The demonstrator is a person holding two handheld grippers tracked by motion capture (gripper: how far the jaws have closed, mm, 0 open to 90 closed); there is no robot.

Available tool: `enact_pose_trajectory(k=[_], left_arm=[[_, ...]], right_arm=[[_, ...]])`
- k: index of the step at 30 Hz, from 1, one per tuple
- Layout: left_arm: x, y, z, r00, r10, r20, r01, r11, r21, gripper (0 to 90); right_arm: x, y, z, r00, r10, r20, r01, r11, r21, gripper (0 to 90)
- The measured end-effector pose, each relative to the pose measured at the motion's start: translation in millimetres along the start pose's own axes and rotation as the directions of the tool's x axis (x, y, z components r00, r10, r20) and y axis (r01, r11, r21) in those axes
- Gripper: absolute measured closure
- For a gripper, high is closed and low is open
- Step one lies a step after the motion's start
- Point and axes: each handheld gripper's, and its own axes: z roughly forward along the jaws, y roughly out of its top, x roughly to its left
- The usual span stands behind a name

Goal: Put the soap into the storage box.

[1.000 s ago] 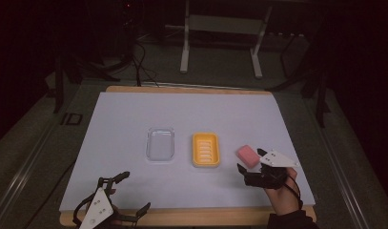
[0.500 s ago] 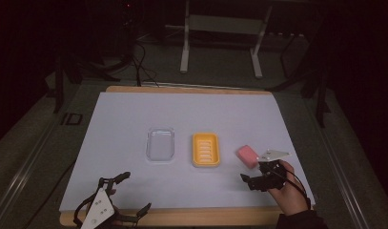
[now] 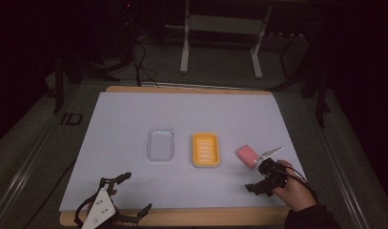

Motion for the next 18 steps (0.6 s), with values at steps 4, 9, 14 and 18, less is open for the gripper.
enact_pose_trajectory(k=[4,9,14,18], left_arm=[[-0.2,0.2,-0.4,1.0000,0.001,-0.002,-0.001,1.0000,-0.002,0.5],[-0.7,0.3,-0.4,1.0000,0.001,-0.001,-0.001,1.0000,-0.003,0.5],[-0.9,0.2,0.1,1.0000,0.006,0.002,-0.006,1.0000,0.002,0.5],[-1.1,0.2,-0.1,1.0000,0.007,0.001,-0.007,1.0000,0.002,0.5]], right_arm=[[-5.4,3.8,-2.6,0.9995,0.009,-0.029,-0.007,0.998,0.065,14.6],[-11.2,9.0,-7.9,0.9989,0.023,-0.040,-0.018,0.991,0.133,15.1],[-14.1,11.8,-10.7,0.9979,0.028,-0.058,-0.017,0.980,0.197,15.1],[-16.1,12.3,-10.6,0.9971,0.033,-0.068,-0.015,0.969,0.246,15.0]])
